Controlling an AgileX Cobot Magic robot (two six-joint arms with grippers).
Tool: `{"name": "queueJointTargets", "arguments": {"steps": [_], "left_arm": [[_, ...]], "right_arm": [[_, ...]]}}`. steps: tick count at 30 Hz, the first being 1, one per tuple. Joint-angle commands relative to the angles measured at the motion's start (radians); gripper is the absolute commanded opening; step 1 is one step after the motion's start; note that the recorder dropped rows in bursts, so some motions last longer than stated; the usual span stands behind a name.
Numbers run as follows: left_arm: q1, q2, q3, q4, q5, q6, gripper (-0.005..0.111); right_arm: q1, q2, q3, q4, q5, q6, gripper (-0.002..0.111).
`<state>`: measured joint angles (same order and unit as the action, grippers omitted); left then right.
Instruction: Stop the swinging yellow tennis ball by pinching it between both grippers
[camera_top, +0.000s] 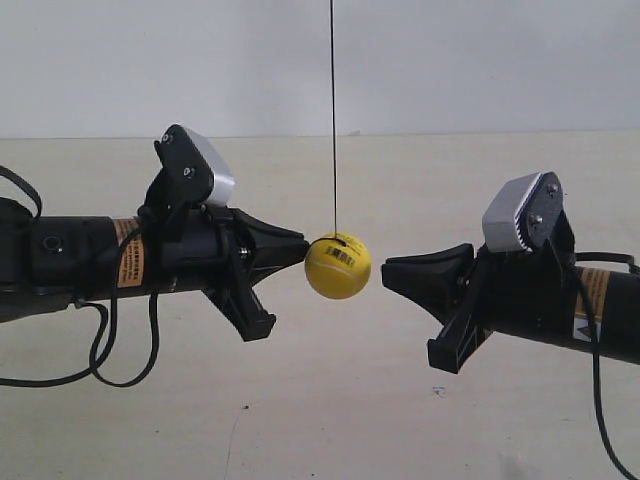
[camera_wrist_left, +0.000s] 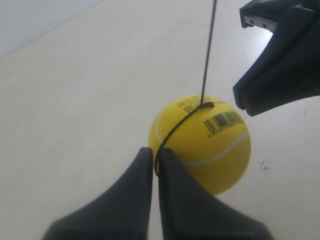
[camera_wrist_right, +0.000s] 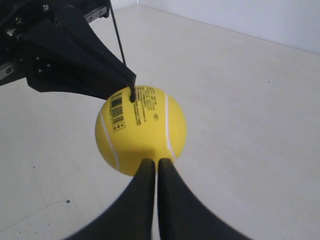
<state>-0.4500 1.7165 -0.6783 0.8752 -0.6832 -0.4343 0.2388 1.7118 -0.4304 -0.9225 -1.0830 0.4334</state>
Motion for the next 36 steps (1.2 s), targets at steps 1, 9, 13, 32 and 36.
{"name": "queueJointTargets", "arguments": {"steps": [1,9,13,32,36], "left_arm": [[-0.005,0.002,0.003,0.004,-0.023,0.007,0.005],[-0.005,0.002,0.003,0.004,-0.023,0.007,0.005],[-0.005,0.002,0.003,0.004,-0.023,0.007,0.005],[-0.003,0.002,0.003,0.093,0.038,0.001,0.005],[-0.003,0.002,0.003,0.150,0.049,-0.023,0.005]], "right_arm": [[0.003,0.000,-0.001,-0.009,-0.012,0.003,0.000],[0.003,0.000,-0.001,-0.009,-0.012,0.006,0.000],[0.003,0.000,-0.001,-0.011,-0.012,0.006,0.000],[0.003,0.056,-0.001,-0.044,-0.081,0.006,0.000],[0.003,0.056,-0.001,-0.044,-0.081,0.006,0.000]]}}
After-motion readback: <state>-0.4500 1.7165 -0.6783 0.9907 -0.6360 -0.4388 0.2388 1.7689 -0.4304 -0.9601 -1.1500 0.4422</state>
